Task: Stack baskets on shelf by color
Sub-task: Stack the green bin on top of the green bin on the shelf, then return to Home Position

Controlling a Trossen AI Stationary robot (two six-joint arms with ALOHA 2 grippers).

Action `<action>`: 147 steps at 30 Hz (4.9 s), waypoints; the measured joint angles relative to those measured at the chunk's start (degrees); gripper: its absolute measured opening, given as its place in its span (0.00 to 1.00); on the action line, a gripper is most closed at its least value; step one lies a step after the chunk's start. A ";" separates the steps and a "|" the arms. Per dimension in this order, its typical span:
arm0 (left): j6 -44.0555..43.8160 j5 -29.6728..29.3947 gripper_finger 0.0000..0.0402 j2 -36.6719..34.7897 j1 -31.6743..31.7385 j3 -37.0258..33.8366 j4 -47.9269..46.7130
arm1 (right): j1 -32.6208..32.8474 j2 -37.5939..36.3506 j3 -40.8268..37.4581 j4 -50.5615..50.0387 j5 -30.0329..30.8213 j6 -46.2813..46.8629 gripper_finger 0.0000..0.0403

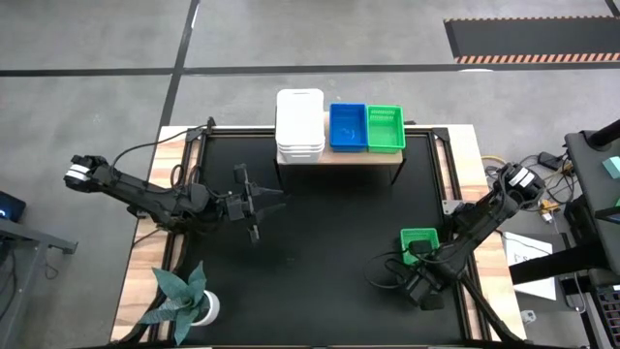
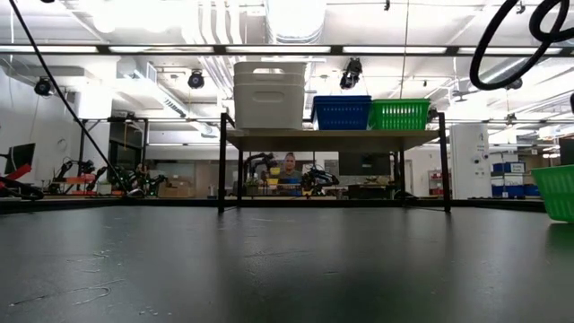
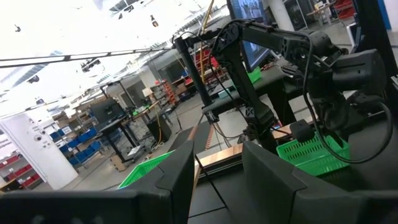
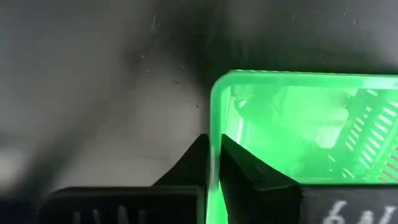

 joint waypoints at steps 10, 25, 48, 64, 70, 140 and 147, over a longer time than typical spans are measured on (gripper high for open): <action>0.00 0.00 0.30 0.00 0.02 0.00 0.11 | -1.80 0.00 3.62 -0.48 0.20 1.26 0.03; 0.26 0.00 0.30 0.00 0.02 0.00 0.06 | -12.08 0.00 17.60 -0.57 13.07 -7.31 0.03; 1.97 -0.02 0.30 0.00 0.02 0.00 -0.17 | -22.51 0.00 44.22 -10.97 35.02 -38.74 0.03; 2.00 -0.01 0.30 0.00 0.02 0.00 -0.20 | -41.86 0.00 55.59 -27.40 41.94 -49.65 0.03; 1.98 -0.01 0.30 0.00 0.01 0.00 -0.20 | -53.71 0.00 55.98 -27.38 32.74 -56.67 0.03; 3.48 -0.02 0.30 -1.08 0.02 0.00 -3.77 | -69.26 10.54 57.20 -33.57 21.01 -63.42 0.25; 1.48 0.00 0.30 -4.87 0.01 -0.02 -15.66 | -68.07 3.17 53.74 -26.95 13.99 -56.49 0.21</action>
